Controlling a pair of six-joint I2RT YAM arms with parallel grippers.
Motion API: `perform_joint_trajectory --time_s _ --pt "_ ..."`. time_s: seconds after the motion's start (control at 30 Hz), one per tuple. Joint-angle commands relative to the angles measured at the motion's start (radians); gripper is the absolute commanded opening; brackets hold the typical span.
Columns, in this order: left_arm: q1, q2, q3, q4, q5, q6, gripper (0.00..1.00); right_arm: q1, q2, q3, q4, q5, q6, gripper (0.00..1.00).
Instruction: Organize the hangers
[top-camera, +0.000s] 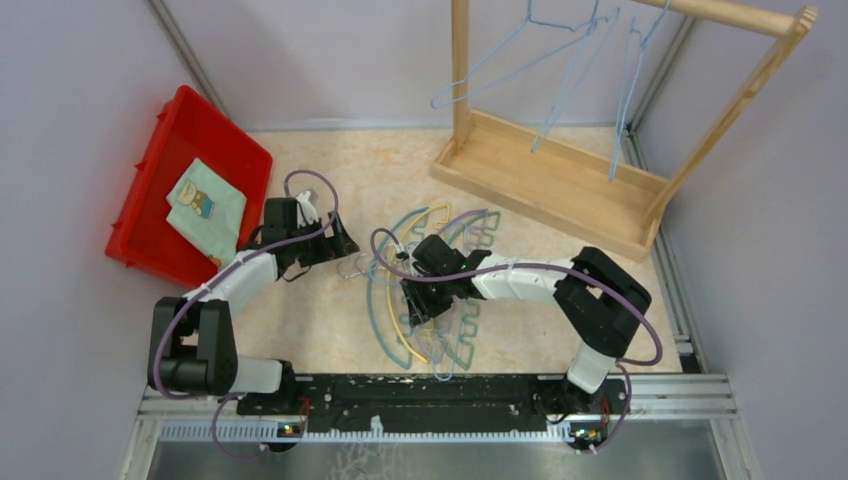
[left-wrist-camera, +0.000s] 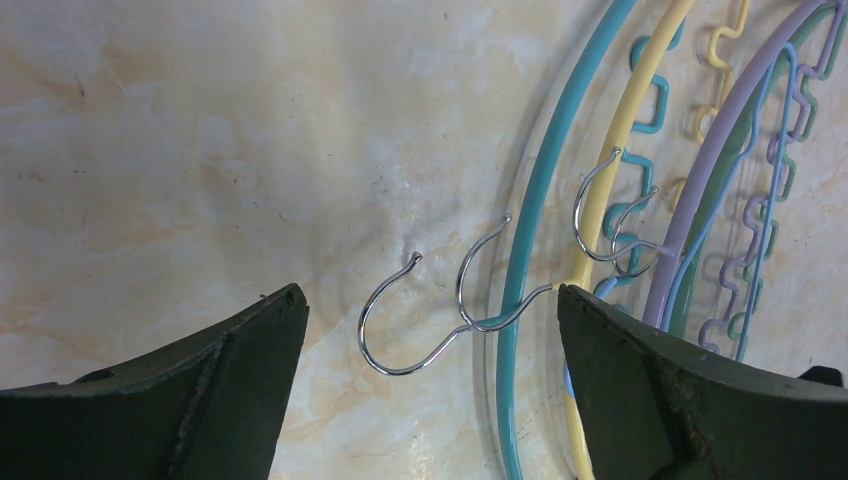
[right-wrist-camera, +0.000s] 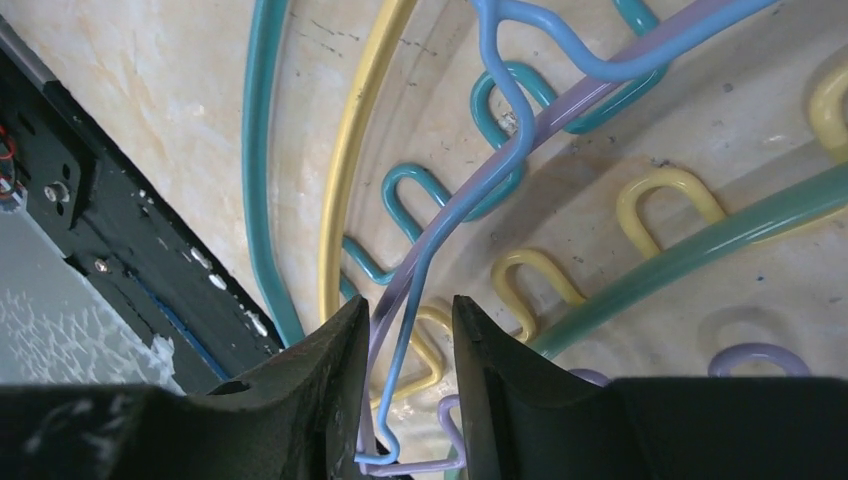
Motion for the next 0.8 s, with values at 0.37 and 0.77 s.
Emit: perform_joint_trajectory --time_s 0.37,0.77 --pt "0.005 -0.002 -0.020 0.019 0.016 0.010 1.00 0.009 -0.076 0.085 -0.099 0.046 -0.030 0.10" --pt "0.005 -0.008 -0.029 0.043 0.027 0.004 1.00 -0.014 -0.297 0.288 -0.210 0.093 0.038 0.00"
